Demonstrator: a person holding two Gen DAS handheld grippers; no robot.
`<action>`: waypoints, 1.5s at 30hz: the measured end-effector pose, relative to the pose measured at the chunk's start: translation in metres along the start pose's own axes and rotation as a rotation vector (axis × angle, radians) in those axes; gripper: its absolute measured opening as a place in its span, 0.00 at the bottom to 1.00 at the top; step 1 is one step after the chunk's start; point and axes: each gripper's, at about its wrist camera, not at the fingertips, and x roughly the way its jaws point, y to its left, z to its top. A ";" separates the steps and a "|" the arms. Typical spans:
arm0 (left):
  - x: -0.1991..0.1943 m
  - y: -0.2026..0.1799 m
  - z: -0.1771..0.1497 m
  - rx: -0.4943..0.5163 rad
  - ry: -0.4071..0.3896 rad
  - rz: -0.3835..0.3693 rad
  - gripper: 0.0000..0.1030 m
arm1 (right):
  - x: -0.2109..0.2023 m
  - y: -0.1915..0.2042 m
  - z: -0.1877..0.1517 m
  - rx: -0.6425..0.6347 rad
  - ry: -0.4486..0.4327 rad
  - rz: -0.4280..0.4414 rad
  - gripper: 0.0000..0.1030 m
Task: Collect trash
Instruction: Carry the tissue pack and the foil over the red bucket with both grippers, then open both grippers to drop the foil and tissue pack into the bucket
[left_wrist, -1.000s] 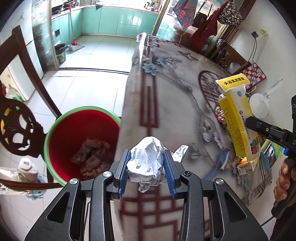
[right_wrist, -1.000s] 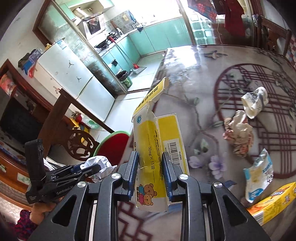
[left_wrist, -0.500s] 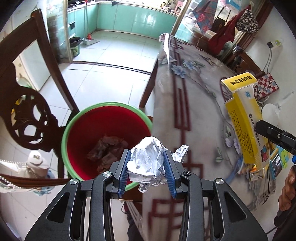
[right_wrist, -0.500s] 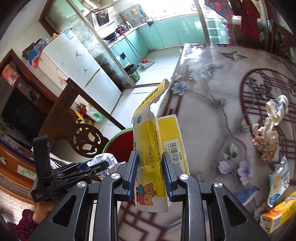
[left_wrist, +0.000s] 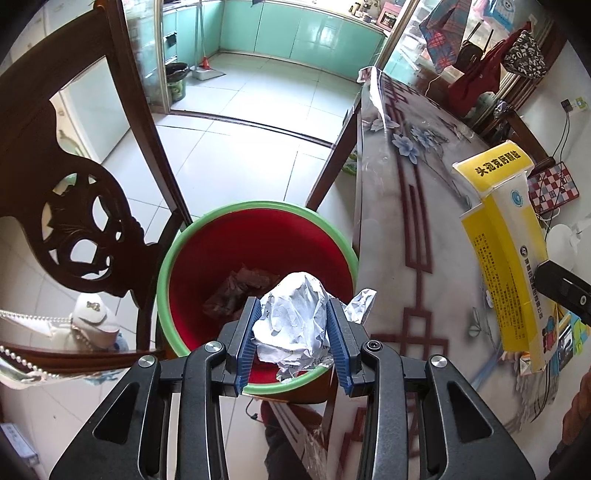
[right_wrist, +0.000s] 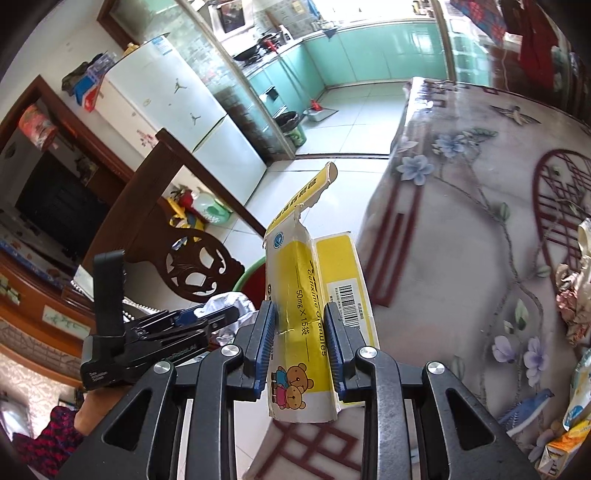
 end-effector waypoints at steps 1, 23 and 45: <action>0.001 0.000 0.001 -0.001 0.001 0.001 0.34 | 0.002 0.002 0.000 -0.005 0.003 0.001 0.24; 0.034 0.023 0.012 -0.016 0.054 0.089 0.34 | 0.034 0.019 0.003 -0.038 0.074 0.028 0.24; 0.040 0.033 0.007 -0.035 0.078 0.098 0.35 | 0.072 0.041 0.019 -0.124 0.117 0.006 0.24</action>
